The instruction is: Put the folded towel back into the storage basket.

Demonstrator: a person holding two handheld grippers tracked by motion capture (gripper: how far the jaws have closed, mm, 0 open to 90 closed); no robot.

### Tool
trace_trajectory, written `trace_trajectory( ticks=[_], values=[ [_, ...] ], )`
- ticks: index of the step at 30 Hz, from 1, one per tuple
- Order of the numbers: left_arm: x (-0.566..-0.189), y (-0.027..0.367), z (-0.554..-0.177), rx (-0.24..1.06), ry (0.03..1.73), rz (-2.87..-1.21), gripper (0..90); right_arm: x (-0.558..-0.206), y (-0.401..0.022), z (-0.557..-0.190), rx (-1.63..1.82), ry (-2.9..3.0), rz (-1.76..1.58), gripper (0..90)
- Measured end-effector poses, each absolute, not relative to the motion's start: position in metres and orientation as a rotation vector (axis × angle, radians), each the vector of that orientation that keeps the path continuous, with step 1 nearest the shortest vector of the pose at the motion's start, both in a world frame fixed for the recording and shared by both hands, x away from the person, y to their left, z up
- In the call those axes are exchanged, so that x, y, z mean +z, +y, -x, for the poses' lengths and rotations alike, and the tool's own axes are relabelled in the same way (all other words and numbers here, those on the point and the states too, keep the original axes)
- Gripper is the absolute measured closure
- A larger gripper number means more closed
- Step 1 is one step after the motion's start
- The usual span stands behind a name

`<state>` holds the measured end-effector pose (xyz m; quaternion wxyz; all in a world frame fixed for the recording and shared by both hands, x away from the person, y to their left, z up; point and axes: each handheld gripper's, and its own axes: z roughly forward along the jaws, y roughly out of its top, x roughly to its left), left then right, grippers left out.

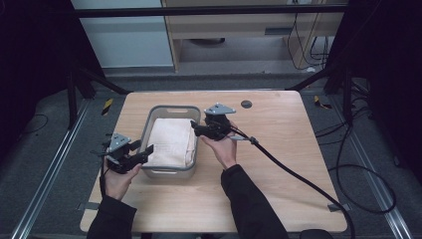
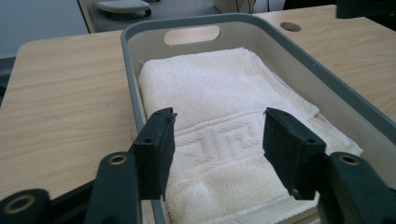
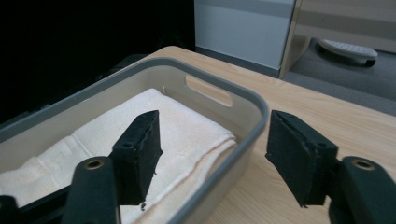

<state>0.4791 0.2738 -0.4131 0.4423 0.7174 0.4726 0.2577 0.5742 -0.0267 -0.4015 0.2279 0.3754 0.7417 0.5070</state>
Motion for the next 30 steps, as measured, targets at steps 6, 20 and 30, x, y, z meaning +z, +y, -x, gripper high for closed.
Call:
trace_trajectory(
  ticks=[6, 20, 30],
  values=[
    [-0.412, 0.272, -0.471, 0.672, 1.146, -1.774, 34.2, -0.392, -0.059, -0.559, 1.412, 2.028, -1.024, 23.2],
    [-0.416, 0.275, -0.453, 0.692, 1.111, -1.783, 25.5, -0.41, -0.158, -0.514, 1.407, 1.998, -1.098, 14.4],
    [-0.421, 0.286, -0.439, 0.718, 1.096, -1.779, 26.0, -0.438, -0.22, -0.489, 1.334, 1.972, -1.185, 12.1]
  ],
)
